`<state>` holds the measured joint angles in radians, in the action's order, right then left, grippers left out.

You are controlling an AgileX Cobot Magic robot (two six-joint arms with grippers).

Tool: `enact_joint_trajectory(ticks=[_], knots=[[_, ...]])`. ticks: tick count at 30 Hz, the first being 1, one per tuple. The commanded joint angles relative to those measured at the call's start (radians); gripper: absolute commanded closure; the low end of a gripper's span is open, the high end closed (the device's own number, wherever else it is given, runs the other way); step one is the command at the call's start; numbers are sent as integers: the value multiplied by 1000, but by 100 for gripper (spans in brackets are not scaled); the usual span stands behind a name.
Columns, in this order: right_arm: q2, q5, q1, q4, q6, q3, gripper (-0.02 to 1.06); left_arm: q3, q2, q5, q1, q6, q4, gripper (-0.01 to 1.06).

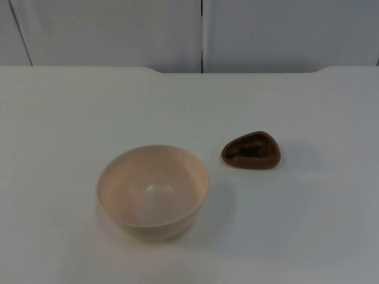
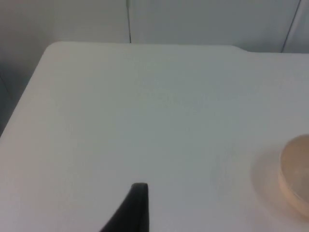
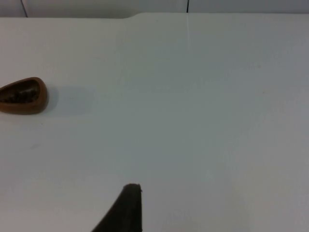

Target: Pick up the bowl with the left hand and pour the coffee beans from the cup into the bowl with the right hand.

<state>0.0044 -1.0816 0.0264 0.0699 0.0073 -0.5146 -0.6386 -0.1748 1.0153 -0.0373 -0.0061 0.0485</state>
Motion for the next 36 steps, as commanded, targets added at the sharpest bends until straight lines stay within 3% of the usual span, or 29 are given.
enact_joint_trajectory(ticks=[1, 23, 28, 36], knots=[[-4, 4, -4, 5, 3, 0, -1, -6, -17, -8, 1, -2, 16, 0], [-4, 4, -4, 5, 3, 0, -1, -8, -254, -80, 1, -18, 133, 0], [-4, 4, -4, 5, 3, 0, -1, -8, -380, -140, 1, 76, 235, 0], [-4, 4, -4, 5, 3, 0, -1, -49, -538, -168, 1, 216, 373, 0]])
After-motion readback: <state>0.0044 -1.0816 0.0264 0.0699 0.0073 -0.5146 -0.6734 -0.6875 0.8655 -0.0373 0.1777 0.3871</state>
